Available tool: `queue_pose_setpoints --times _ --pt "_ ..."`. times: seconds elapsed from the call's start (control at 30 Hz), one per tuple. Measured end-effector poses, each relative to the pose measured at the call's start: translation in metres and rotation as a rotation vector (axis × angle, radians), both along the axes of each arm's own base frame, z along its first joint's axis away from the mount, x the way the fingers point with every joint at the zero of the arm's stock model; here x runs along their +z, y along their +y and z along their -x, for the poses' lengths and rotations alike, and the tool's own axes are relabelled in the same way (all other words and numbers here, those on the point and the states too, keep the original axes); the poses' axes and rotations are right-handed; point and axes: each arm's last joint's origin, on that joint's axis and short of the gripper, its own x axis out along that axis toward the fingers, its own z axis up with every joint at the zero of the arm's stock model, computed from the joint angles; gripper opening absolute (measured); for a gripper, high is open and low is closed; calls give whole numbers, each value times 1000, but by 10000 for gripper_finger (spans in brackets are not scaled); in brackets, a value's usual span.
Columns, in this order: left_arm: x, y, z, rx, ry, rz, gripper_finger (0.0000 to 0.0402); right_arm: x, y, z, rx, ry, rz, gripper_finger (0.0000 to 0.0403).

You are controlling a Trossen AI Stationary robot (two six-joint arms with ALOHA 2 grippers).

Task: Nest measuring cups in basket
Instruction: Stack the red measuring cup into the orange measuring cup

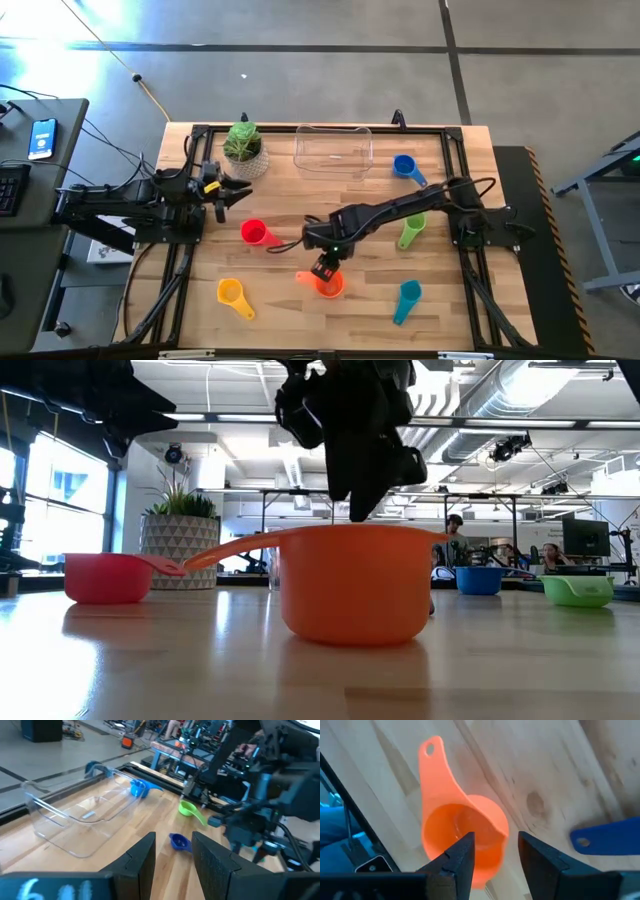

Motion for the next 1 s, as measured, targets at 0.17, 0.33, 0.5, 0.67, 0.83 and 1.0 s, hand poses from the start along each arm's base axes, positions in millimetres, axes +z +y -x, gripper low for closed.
queue_pose_setpoints --times 0.17,0.33,0.5,0.67,0.83,1.0 --pt "2 -2 -1 -56 11 31 117 12 -16 0 -44 -34 8 142" --pt "23 -2 -1 -66 65 56 117 19 -38 -1 -92 -58 18 142" --pt "44 -2 -4 -71 187 40 117 28 -58 0 -116 -90 30 142" --pt "56 -4 -11 -108 302 58 117 45 -75 4 -140 -158 101 142" --pt "47 -10 -23 -162 436 63 117 70 -90 12 -174 -250 158 142" --pt "31 -22 -36 -230 595 49 117 100 -105 26 -209 -349 216 142"
